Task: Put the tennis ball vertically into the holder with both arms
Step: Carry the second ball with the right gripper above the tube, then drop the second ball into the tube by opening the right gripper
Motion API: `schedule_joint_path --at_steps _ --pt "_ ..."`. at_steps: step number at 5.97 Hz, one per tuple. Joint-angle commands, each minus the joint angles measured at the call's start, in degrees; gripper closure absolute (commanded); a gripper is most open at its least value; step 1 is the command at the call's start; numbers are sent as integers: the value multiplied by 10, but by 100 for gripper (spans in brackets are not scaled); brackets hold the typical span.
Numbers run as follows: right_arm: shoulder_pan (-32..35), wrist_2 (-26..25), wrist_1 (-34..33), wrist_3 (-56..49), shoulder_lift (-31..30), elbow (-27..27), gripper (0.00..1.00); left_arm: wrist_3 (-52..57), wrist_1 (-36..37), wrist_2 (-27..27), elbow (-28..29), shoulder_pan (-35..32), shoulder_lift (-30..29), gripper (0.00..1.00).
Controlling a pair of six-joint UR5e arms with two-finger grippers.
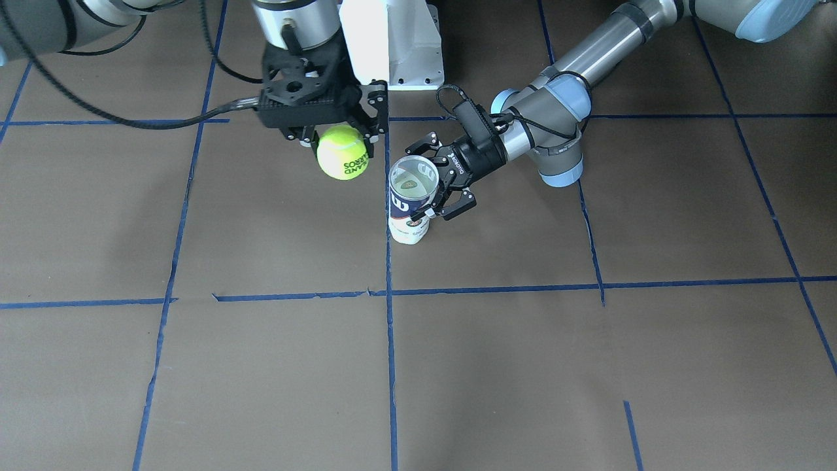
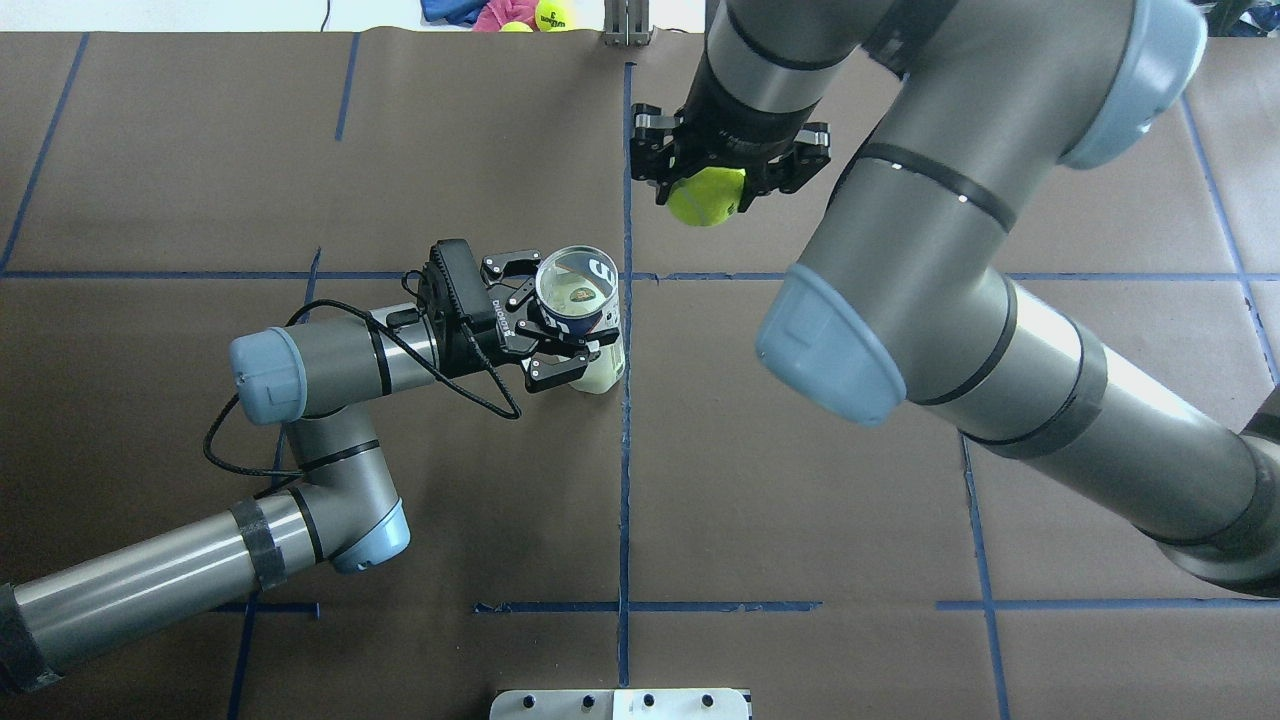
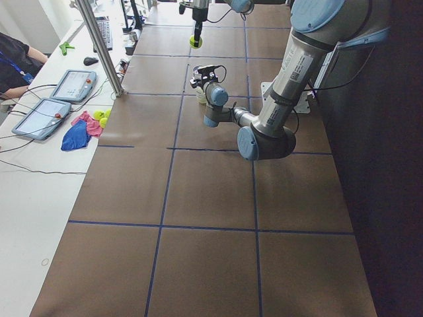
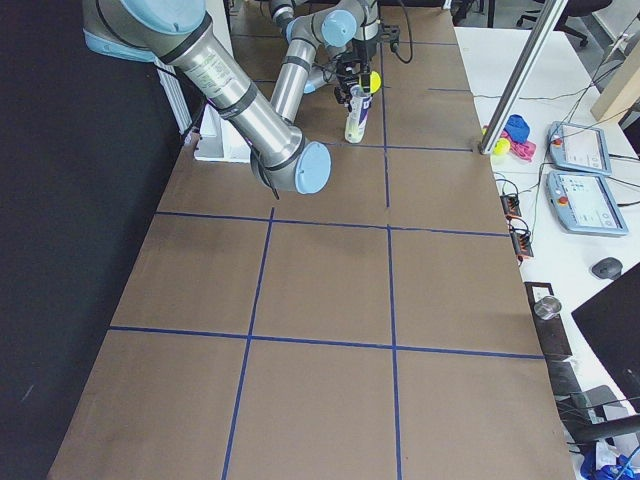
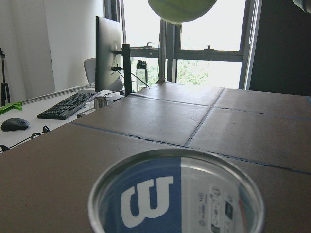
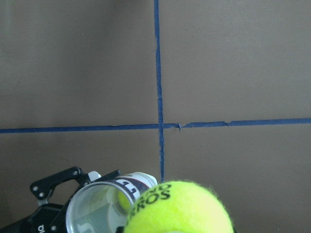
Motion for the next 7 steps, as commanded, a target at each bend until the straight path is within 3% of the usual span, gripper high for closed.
schedule_joint_path --at_steps 1,3,4,5,6,7 --pt "-31 -29 0 44 69 -80 96 0 0 0 0 0 0 19" --pt "-64 -70 2 55 73 -87 85 0 0 0 0 0 0 19" --pt "-69 -71 2 55 72 -87 71 0 0 0 0 0 1 19" --pt "-69 -71 2 55 72 -86 18 0 0 0 0 0 1 19" --pt "-69 -71 2 53 71 -86 1 0 0 0 0 0 1 19" --pt "-69 -70 3 53 70 -85 1 0 0 0 0 -2 1 19"
